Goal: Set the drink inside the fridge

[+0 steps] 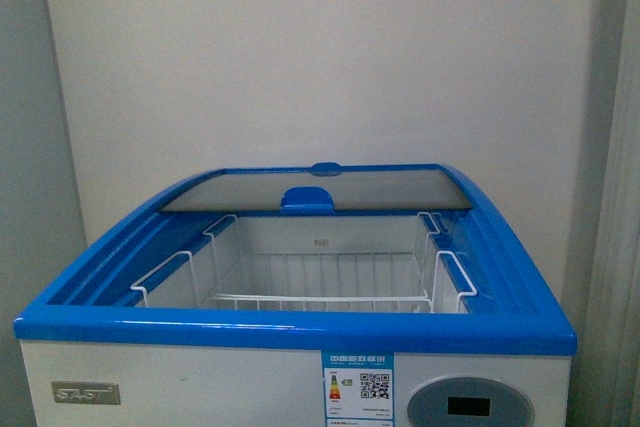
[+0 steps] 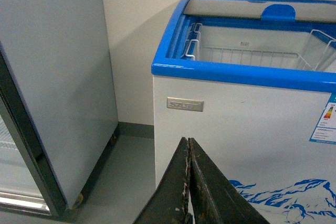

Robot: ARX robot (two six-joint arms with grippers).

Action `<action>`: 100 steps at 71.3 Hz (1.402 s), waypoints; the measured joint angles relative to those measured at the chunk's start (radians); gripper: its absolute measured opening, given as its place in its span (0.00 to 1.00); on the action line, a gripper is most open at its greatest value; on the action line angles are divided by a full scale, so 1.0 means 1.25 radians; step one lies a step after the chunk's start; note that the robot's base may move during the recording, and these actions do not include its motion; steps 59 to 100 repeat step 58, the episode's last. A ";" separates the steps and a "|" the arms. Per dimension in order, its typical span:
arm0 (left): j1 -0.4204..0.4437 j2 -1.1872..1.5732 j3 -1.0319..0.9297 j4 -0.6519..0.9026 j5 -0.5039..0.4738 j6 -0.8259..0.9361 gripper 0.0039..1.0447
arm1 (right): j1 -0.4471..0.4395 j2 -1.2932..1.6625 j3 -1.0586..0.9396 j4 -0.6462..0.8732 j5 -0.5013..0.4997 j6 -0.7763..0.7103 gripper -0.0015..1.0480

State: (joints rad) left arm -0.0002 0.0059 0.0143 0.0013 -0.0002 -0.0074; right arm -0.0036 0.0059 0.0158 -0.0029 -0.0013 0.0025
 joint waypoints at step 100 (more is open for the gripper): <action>0.000 0.000 0.000 0.000 0.000 0.002 0.92 | 0.000 0.000 0.000 0.000 0.000 0.000 0.93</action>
